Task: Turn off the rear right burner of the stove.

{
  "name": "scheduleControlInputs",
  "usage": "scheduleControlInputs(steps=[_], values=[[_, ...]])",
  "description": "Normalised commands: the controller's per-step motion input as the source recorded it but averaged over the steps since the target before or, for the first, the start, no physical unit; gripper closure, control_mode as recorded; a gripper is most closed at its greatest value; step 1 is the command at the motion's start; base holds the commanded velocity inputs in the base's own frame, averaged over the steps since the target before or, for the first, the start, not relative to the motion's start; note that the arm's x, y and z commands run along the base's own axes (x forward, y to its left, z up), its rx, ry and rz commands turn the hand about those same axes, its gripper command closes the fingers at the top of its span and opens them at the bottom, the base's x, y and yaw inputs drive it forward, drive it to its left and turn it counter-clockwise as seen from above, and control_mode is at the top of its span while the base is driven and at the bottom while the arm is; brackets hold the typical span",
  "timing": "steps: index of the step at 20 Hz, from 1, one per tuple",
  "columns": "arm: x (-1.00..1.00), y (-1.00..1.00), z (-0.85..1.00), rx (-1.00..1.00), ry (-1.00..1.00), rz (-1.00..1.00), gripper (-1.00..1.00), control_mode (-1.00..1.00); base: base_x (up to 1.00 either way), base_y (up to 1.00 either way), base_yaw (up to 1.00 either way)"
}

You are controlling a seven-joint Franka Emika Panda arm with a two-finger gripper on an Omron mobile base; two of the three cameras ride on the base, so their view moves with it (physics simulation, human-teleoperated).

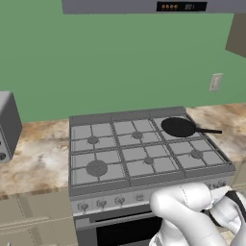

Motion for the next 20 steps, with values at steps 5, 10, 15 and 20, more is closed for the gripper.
scheduleControlInputs(steps=[5, 10, 15, 20], values=[[0.00, 0.00, 0.00, -0.04, -0.03, 0.00, 1.00, -1.00, 0.00, 0.00, 0.00], [0.00, 0.00, 0.07, -0.02, -0.05, 0.00, 1.00, -1.00, 0.00, 0.00, 0.00], [0.00, 0.00, 0.31, 0.02, -0.03, 0.00, 1.00, -1.00, 0.00, 0.00, 0.00], [0.00, 0.00, 0.24, 0.13, -0.04, 0.00, 1.00, -1.00, 0.00, 0.00, 0.00]])
